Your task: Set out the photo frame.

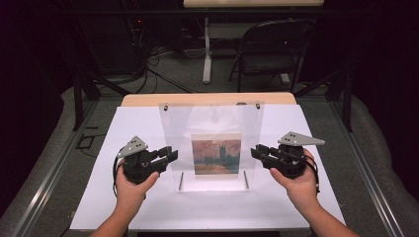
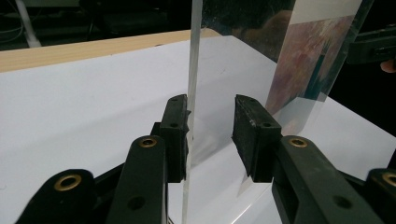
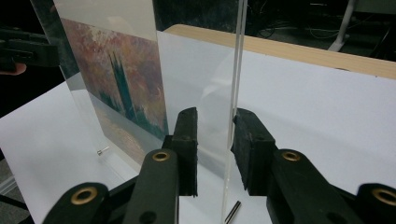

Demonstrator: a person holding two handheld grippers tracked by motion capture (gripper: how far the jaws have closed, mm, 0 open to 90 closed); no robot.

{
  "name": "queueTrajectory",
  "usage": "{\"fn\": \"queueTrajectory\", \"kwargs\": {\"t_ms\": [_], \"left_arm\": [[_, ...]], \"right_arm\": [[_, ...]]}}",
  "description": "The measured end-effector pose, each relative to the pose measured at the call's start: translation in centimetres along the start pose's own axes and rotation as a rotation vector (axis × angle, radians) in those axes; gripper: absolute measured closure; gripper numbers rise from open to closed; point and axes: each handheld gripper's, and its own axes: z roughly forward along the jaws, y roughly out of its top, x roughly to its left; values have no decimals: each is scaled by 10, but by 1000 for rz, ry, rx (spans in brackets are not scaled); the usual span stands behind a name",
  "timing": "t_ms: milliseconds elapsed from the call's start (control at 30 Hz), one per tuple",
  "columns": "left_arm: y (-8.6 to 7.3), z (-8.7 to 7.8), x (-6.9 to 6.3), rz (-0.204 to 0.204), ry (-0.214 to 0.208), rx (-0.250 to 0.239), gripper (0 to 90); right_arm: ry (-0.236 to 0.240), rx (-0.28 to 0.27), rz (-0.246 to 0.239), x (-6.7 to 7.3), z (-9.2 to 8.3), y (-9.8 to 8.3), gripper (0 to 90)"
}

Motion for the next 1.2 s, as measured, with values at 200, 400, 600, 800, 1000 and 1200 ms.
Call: {"fn": "queueTrajectory", "kwargs": {"t_ms": [200, 400, 600, 800, 1000, 1200], "left_arm": [[-1, 0, -1, 1, 0, -8, 660], [0, 0, -1, 7, 3, -1, 655], [1, 1, -1, 9, -4, 5, 625], [3, -1, -3, 24, 1, 11, 595], [4, -6, -3, 16, 7, 10, 533], [4, -18, 1, 21, 39, 15, 448]], "right_arm": [[9, -6, 2, 0, -1, -2, 703], [19, -8, 2, -1, -1, -2, 688], [31, -1, 12, -2, -1, -1, 675], [43, 1, 12, -3, -1, -1, 651], [57, 2, 13, -3, -2, -1, 598], [43, -18, -10, -3, -7, -1, 451]]}}
